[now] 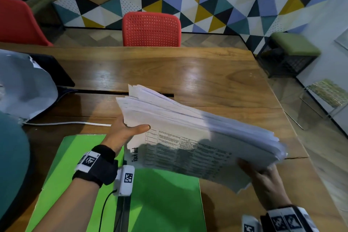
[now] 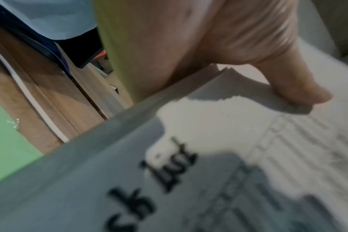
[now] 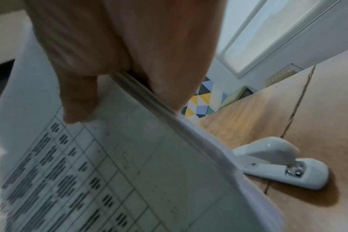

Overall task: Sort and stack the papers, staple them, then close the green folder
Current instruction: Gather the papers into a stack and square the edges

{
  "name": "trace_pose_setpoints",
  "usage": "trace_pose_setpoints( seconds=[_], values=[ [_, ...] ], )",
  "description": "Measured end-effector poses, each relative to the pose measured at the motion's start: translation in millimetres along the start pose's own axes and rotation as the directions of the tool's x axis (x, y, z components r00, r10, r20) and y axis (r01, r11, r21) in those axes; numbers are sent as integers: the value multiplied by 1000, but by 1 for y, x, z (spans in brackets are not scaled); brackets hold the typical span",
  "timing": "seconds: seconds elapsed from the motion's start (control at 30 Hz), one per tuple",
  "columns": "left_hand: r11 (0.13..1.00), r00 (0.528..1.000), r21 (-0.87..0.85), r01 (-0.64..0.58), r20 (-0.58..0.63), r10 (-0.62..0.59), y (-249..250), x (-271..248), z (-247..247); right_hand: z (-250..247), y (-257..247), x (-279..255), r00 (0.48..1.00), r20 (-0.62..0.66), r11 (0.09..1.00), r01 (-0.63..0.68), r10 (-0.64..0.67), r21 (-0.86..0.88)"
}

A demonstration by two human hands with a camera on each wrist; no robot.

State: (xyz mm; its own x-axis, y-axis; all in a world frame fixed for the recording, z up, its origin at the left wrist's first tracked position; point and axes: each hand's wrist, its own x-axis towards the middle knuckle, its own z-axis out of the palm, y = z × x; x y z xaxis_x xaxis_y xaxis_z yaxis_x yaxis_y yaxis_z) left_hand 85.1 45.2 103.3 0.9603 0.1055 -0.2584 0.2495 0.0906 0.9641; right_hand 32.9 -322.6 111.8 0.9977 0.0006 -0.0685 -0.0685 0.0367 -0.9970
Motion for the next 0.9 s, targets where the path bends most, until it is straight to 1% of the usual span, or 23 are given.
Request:
trace_pose_setpoints(
  seconds=[0.07, 0.13, 0.2, 0.27, 0.33, 0.4, 0.47, 0.53, 0.57, 0.6, 0.67, 0.73, 0.77, 0.8, 0.83, 0.9],
  values=[
    [999, 1000, 34, 18, -19, -17, -6, -2, 6, 5, 7, 5, 1000, 17, 1000, -1, 1, 21],
    [999, 993, 30, 42, -107, -39, -19, -5, 19, 15, 19, 9, 1000, -11, 1000, 20, -20, -5],
    [998, 976, -43, 38, -214, -47, -28, -15, 33, 27, 29, 8, 995, -69, 997, 70, -72, -35],
    [992, 960, -129, -12, -279, -25, -31, -24, 38, 35, 33, 7, 986, -135, 996, 93, -93, -4],
    [984, 949, -154, -85, -315, 32, -35, -29, 32, 36, 33, 5, 981, -160, 993, 114, -111, 12],
    [984, 953, -145, -100, -300, 53, -43, -30, 21, 31, 32, 3, 978, -163, 992, 125, -127, -24],
    [993, 964, -101, -54, -264, 25, -48, -25, 14, 26, 25, 4, 968, -188, 983, 144, -164, -115],
    [999, 974, -54, -1, -226, -11, -50, -18, 14, 24, 17, 10, 945, -201, 954, 220, -260, -202],
    [999, 978, -34, 15, -210, -21, -50, -15, 16, 24, 13, 14, 927, -184, 921, 267, -325, -282],
    [1000, 979, -17, 22, -203, -25, -50, -12, 18, 25, 9, 19, 909, -156, 868, 303, -388, -392],
    [1000, 979, -11, 17, -203, -19, -48, -7, 21, 26, 5, 28, 866, -72, 717, 360, -495, -598],
    [1000, 979, -30, 2, -202, -8, -46, -3, 24, 24, 3, 34, 834, 67, 558, 424, -547, -714],
    [999, 980, -37, -3, -197, -4, -44, -1, 26, 23, 3, 36, 830, 139, 498, 448, -539, -742],
    [999, 982, -45, -5, -190, -4, -44, 0, 27, 22, 4, 37, 834, 189, 459, 457, -518, -762],
    [999, 984, -53, -6, -179, -4, -44, 1, 29, 21, 5, 36, 842, 208, 439, 452, -499, -777],
    [998, 985, -64, 4, -173, -15, -46, 3, 33, 20, 10, 35, 850, 189, 438, 429, -492, -790]
  ],
)
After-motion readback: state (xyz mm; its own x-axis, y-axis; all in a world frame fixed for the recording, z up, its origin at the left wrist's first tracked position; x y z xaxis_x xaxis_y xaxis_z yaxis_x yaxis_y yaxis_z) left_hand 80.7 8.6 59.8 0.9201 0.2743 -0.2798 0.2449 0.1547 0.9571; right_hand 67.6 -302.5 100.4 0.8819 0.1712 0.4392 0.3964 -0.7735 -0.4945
